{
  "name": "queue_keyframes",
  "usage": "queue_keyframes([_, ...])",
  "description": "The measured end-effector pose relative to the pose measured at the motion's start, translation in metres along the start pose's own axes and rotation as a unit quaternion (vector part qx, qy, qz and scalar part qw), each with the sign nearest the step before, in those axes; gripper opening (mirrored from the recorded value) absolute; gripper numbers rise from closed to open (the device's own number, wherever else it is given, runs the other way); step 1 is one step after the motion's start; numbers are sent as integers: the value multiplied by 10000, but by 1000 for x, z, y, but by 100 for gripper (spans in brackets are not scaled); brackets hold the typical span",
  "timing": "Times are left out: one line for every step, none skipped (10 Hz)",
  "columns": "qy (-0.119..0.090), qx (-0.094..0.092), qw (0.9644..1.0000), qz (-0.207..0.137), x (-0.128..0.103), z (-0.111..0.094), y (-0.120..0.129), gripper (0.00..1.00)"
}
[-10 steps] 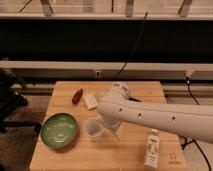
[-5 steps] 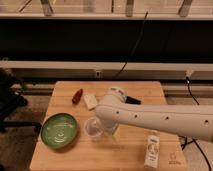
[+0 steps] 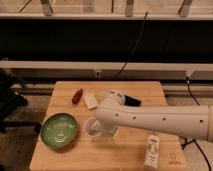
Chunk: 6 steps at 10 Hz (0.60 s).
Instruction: Pick up the ceramic cup
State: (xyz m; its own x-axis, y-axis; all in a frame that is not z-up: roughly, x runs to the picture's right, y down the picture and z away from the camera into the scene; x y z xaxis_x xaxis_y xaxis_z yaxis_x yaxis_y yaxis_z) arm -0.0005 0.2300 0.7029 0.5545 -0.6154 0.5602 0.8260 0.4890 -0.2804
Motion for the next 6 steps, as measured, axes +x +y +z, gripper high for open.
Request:
queue_keyframes([-9,-15,10000,7,0,5,1,80])
queue_keyframes([-27,-24,10000,5,-1,8,1,80])
queue_keyframes([-49,-40,10000,-25,-4,13,-2,80])
queue_keyframes([-68,-50,10000,-37,-6,16,-4,80])
queue_keyframes([-64,-52,10000,-43,-5,17,-5,80])
queue_keyframes([-80,-62,9999,-45,-6,20,-6,80])
